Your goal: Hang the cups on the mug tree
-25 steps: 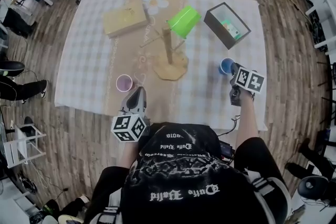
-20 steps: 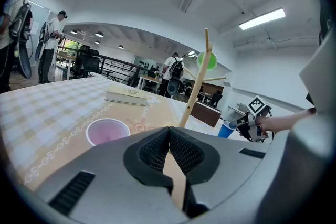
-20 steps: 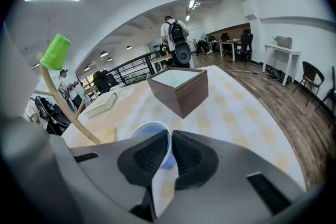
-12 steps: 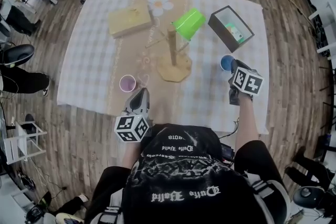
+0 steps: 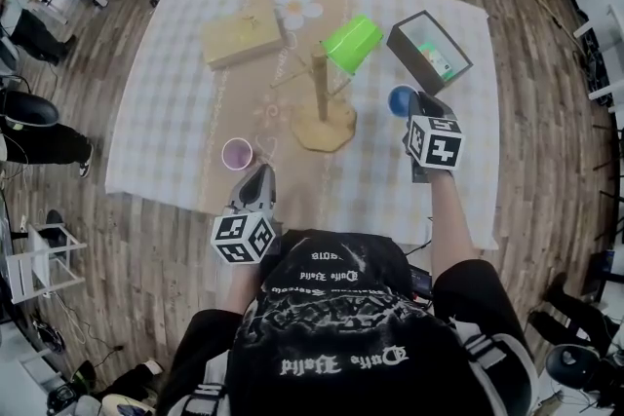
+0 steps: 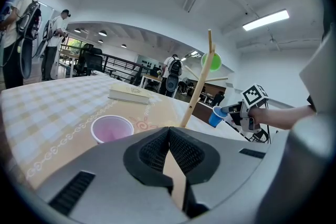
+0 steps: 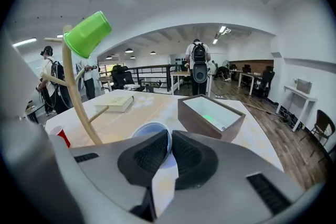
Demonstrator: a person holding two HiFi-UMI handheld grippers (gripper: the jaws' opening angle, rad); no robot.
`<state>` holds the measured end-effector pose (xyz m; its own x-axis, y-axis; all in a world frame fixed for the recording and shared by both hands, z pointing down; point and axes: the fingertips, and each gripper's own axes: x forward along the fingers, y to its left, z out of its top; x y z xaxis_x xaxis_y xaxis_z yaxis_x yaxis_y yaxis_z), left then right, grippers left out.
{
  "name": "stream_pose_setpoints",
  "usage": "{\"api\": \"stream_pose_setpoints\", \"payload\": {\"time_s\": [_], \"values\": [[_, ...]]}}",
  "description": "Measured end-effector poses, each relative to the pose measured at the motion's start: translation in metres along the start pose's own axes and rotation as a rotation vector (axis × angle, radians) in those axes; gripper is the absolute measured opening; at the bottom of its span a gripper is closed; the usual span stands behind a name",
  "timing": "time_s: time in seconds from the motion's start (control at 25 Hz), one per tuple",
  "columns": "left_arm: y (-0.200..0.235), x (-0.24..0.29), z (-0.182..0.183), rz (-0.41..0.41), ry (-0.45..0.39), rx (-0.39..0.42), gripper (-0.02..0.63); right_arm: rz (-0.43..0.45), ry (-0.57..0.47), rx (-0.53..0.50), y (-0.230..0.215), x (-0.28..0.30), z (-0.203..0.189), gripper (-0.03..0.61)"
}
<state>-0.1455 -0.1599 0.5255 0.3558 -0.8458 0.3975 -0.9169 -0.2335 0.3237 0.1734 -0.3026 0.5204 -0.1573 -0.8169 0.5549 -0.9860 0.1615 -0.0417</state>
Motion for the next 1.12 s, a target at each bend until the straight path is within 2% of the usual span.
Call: {"api": "stream_pose_setpoints", "payload": {"time_s": [0.52, 0.72, 1.12], "values": [[0.014, -0.009, 0.000, 0.039, -0.014, -0.024, 0.020, 0.039, -0.050, -0.261, 0.065, 0.021, 0.035, 0.037], [0.020, -0.013, 0.001, 0.054, -0.016, -0.031, 0.020, 0.035, -0.082, -0.407, 0.087, 0.021, 0.049, 0.037], [0.022, -0.018, 0.002, 0.059, -0.022, -0.026, 0.020, 0.080, -0.135, -0.499, 0.119, 0.012, 0.053, 0.037]]}}
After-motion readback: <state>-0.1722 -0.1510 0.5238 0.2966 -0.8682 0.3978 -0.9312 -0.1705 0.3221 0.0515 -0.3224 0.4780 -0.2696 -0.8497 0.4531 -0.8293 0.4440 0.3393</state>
